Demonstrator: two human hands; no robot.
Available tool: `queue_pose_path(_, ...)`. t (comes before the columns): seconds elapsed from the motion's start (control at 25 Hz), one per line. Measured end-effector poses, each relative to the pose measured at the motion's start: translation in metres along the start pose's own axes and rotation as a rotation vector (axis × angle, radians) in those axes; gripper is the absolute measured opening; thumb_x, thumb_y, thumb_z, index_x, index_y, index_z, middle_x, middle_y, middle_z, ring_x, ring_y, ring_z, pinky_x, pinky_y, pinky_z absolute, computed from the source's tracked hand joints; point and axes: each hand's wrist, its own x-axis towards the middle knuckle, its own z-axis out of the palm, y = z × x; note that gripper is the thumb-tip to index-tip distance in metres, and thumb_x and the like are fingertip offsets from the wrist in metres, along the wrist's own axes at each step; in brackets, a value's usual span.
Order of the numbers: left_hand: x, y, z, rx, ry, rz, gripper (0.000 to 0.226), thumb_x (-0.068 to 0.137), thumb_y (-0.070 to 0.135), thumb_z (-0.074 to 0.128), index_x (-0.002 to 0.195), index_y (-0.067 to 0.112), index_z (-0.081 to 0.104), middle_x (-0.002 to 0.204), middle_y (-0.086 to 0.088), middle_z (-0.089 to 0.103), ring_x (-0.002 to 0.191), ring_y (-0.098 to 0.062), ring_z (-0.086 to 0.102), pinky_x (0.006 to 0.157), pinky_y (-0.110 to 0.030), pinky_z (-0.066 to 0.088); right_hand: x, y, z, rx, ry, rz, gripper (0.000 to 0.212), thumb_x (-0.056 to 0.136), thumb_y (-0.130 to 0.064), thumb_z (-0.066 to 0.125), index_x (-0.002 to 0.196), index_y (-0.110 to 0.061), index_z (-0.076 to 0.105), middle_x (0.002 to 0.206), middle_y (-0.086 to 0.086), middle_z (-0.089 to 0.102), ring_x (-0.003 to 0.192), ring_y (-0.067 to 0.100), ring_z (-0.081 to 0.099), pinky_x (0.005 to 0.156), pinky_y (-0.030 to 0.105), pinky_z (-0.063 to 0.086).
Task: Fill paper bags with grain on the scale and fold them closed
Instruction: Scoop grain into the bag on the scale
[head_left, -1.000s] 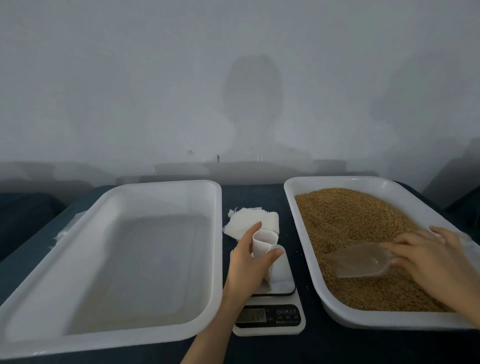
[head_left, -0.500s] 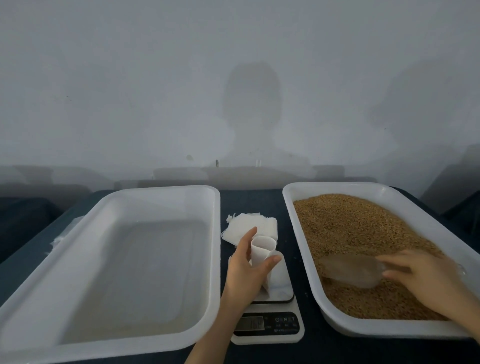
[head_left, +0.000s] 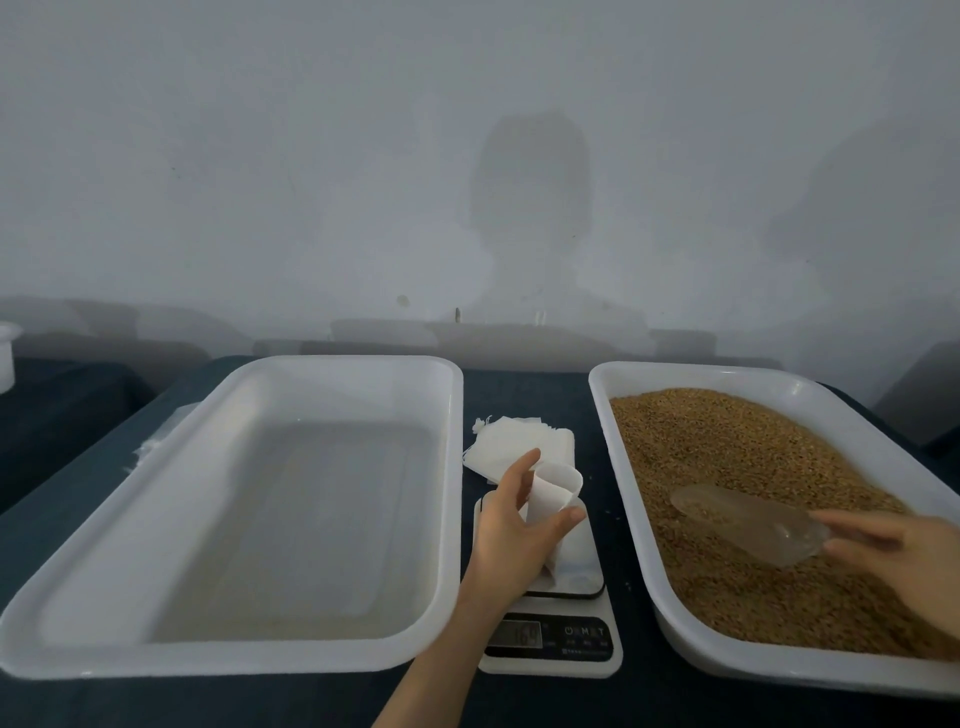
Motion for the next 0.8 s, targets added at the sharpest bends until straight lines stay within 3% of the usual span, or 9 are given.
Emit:
queue_pose_path(0.16, 0.0, -0.001, 0.0, 0.024, -0.003, -0.008, 0.067, 0.081, 0.037, 0.074, 0.138, 0.038, 0.038, 0.139, 0.01, 0.048, 0.129, -0.01, 0.044, 0.109, -0.037, 0.039, -0.004, -0.016, -0.009, 0.046, 0.016, -0.022, 0.044, 0.051, -0.07, 0.055, 0.095, -0.067, 0.059, 0.105, -0.016, 0.067, 0.098, 0.017, 0.061, 0.091, 0.053, 0.047)
queue_pose_path(0.32, 0.0, 0.001, 0.001, 0.039, 0.0, 0.003, 0.063, 0.081, 0.036, 0.073, 0.136, 0.036, 0.042, 0.135, 0.009, 0.053, 0.125, -0.013, 0.048, 0.107, -0.038, 0.041, -0.027, -0.1, -0.031, 0.076, 0.043, -0.11, 0.031, 0.059, -0.057, 0.059, 0.088, -0.067, 0.06, 0.091, -0.028, 0.064, 0.086, 0.005, 0.061, 0.086, 0.041, 0.049)
queue_pose_path(0.4, 0.001, 0.001, 0.001, 0.042, -0.005, 0.011, 0.062, 0.081, 0.037, 0.073, 0.134, 0.038, 0.042, 0.136, 0.01, 0.052, 0.126, -0.013, 0.047, 0.108, -0.037, 0.04, -0.028, -0.132, -0.036, 0.092, 0.009, -0.178, 0.026, 0.066, -0.047, 0.063, 0.089, -0.06, 0.063, 0.09, -0.026, 0.064, 0.081, -0.003, 0.06, 0.081, 0.031, 0.051)
queue_pose_path(0.48, 0.001, 0.0, 0.001, 0.031, -0.009, 0.016, 0.062, 0.081, 0.038, 0.073, 0.134, 0.04, 0.042, 0.137, 0.01, 0.051, 0.128, -0.014, 0.046, 0.109, -0.038, 0.039, -0.021, -0.151, -0.037, 0.044, -0.011, -0.253, 0.026, 0.073, -0.033, 0.067, 0.093, -0.051, 0.063, 0.09, -0.023, 0.067, 0.069, -0.009, 0.059, 0.065, 0.011, 0.046)
queue_pose_path(0.52, 0.001, 0.0, 0.001, 0.028, -0.01, 0.015, 0.062, 0.081, 0.038, 0.073, 0.134, 0.04, 0.041, 0.138, 0.01, 0.051, 0.129, -0.014, 0.046, 0.109, -0.039, 0.039, -0.016, -0.158, -0.037, 0.01, -0.016, -0.288, 0.027, 0.075, -0.029, 0.068, 0.094, -0.048, 0.063, 0.09, -0.022, 0.067, 0.071, -0.01, 0.059, 0.061, 0.009, 0.043)
queue_pose_path(0.64, 0.002, -0.001, 0.0, 0.021, -0.012, 0.015, 0.063, 0.08, 0.038, 0.074, 0.134, 0.041, 0.041, 0.138, 0.01, 0.05, 0.129, -0.014, 0.045, 0.11, -0.039, 0.038, -0.005, -0.176, -0.034, -0.078, -0.041, -0.376, 0.027, 0.075, -0.031, 0.068, 0.096, -0.048, 0.063, 0.09, -0.024, 0.066, 0.084, -0.009, 0.059, 0.075, 0.016, 0.047)
queue_pose_path(0.72, 0.002, -0.001, -0.001, 0.012, -0.016, 0.021, 0.063, 0.08, 0.038, 0.074, 0.134, 0.04, 0.042, 0.138, 0.011, 0.05, 0.129, -0.013, 0.045, 0.11, -0.038, 0.038, 0.004, -0.185, -0.031, -0.149, -0.042, -0.423, 0.027, 0.074, -0.035, 0.069, 0.097, -0.049, 0.062, 0.089, -0.029, 0.064, 0.086, -0.008, 0.058, 0.09, 0.033, 0.049)
queue_pose_path(0.8, 0.002, -0.002, -0.001, 0.009, -0.02, 0.027, 0.065, 0.079, 0.038, 0.074, 0.136, 0.037, 0.042, 0.138, 0.012, 0.049, 0.128, -0.01, 0.045, 0.109, -0.035, 0.038, 0.011, -0.193, -0.028, -0.223, -0.03, -0.473, 0.028, 0.075, -0.038, 0.07, 0.098, -0.052, 0.062, 0.088, -0.034, 0.06, 0.094, -0.003, 0.057, 0.102, 0.045, 0.039)
